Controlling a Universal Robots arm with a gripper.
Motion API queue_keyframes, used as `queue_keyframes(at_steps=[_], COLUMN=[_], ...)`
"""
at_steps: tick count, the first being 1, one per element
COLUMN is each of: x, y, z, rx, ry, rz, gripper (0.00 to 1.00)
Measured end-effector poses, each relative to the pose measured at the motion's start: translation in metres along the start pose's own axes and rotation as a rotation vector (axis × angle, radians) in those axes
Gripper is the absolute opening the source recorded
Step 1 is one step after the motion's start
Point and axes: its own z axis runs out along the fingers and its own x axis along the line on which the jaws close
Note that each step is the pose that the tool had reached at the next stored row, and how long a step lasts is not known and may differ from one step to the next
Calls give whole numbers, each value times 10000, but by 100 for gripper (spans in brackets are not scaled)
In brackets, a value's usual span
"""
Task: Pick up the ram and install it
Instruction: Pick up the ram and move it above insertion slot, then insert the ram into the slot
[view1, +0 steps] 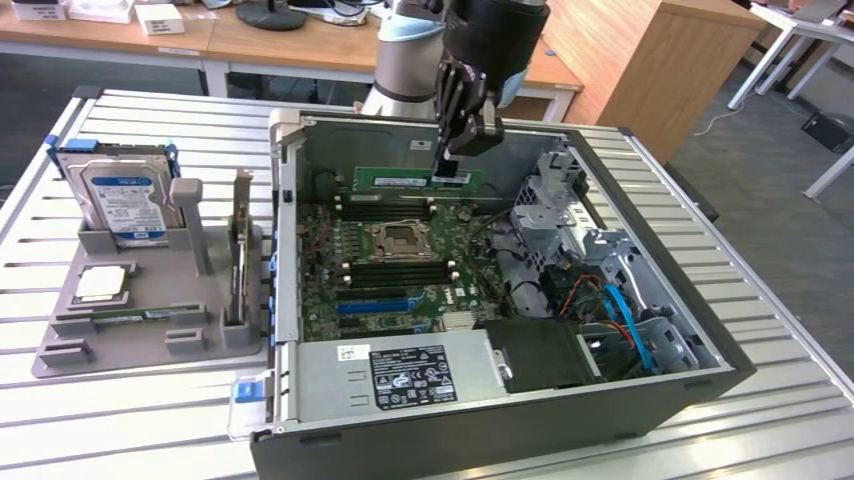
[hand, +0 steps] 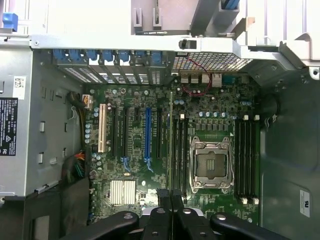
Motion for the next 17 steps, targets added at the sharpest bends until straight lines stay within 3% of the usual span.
queue_keyframes(at_steps=[17], x=[0], y=[-5], z=[84], rx=[0], ry=[-1], rz=[1], gripper=[12])
